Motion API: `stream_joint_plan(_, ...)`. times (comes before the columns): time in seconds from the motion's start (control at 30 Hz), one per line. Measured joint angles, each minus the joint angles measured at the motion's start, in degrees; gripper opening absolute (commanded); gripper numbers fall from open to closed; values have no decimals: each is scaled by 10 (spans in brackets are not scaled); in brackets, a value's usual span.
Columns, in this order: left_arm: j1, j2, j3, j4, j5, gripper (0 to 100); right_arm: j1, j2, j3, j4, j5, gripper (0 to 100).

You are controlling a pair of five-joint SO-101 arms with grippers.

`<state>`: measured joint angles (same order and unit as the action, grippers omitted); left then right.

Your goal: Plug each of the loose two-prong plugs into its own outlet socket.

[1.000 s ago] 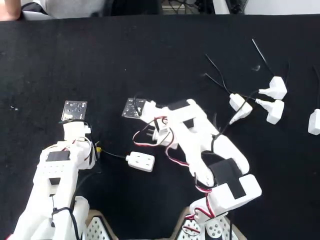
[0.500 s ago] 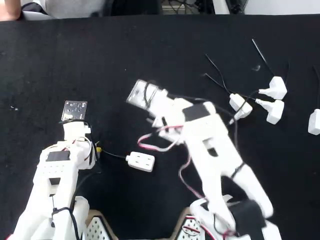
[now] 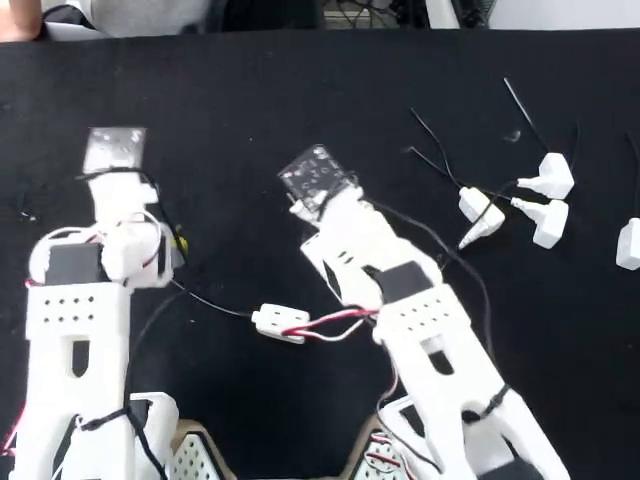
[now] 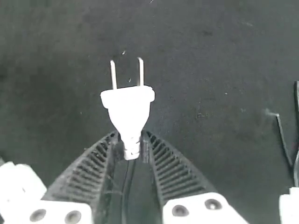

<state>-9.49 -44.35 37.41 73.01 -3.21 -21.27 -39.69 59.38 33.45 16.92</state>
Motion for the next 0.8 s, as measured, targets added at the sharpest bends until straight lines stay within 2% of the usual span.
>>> stream_joint_plan(0.03,7,0,-10,3,22,60,1,-8,11,-11,-14,11)
stream_joint_plan(0.1,37,0,-31,9,61,22,-1,-25,32,-25,-35,11)
stream_joint_plan(0.17,82,-2,-48,9,83,37,-4,-41,44,-33,-50,11)
stream_joint_plan(0.27,164,-33,-62,1,87,30,-11,-74,60,-33,-62,11)
stream_joint_plan(0.37,226,-76,-60,-42,87,33,-17,-105,79,-33,-65,11)
stream_joint_plan(0.53,292,-111,6,-120,87,33,-17,-140,85,-33,-65,11)
stream_joint_plan(0.7,373,-117,40,-165,90,30,-17,-146,85,-33,-76,11)
stream_joint_plan(0.8,399,-118,46,-188,91,30,-17,-146,85,-33,-82,11)
